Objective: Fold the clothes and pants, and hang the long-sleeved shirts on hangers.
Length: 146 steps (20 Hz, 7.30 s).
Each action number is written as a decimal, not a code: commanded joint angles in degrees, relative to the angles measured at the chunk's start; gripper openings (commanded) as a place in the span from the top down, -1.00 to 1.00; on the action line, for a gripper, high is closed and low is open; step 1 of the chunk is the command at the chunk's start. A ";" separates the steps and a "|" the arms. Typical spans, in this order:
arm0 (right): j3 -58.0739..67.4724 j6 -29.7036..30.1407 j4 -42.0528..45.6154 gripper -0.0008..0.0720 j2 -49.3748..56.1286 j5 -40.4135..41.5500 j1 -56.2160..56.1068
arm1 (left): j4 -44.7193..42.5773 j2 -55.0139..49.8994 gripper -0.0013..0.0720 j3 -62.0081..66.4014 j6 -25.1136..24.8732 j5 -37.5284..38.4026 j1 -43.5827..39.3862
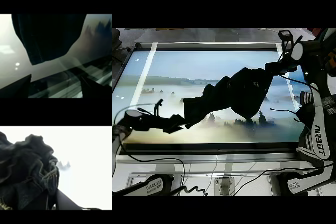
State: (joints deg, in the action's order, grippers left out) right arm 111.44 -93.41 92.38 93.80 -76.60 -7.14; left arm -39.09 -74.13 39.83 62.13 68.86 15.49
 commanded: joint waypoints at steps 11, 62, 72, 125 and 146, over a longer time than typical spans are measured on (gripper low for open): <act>0.04 1.51 -3.78 0.86 -0.17 2.95 0.24 | 22.08 -8.11 0.11 -5.86 -2.03 -23.04 -5.14; -79.23 3.58 0.87 0.86 -56.61 -15.78 20.90 | -57.31 -8.02 0.88 22.23 9.05 -2.23 31.87; -79.21 4.55 0.85 -0.33 -56.61 -8.00 20.90 | -59.43 -9.73 -0.96 22.45 9.42 -2.27 30.86; -78.44 -7.43 -1.99 -0.27 -46.73 32.46 21.03 | -32.72 2.71 0.89 46.62 9.75 -13.33 -11.58; -78.47 -7.50 -2.19 -0.27 -46.62 34.47 21.03 | -45.24 -22.80 -1.00 46.56 12.33 -50.45 -12.55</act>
State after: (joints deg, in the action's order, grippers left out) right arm 32.95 -100.86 90.35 47.13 -43.35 13.89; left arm -85.45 -94.61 86.39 74.17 26.92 3.20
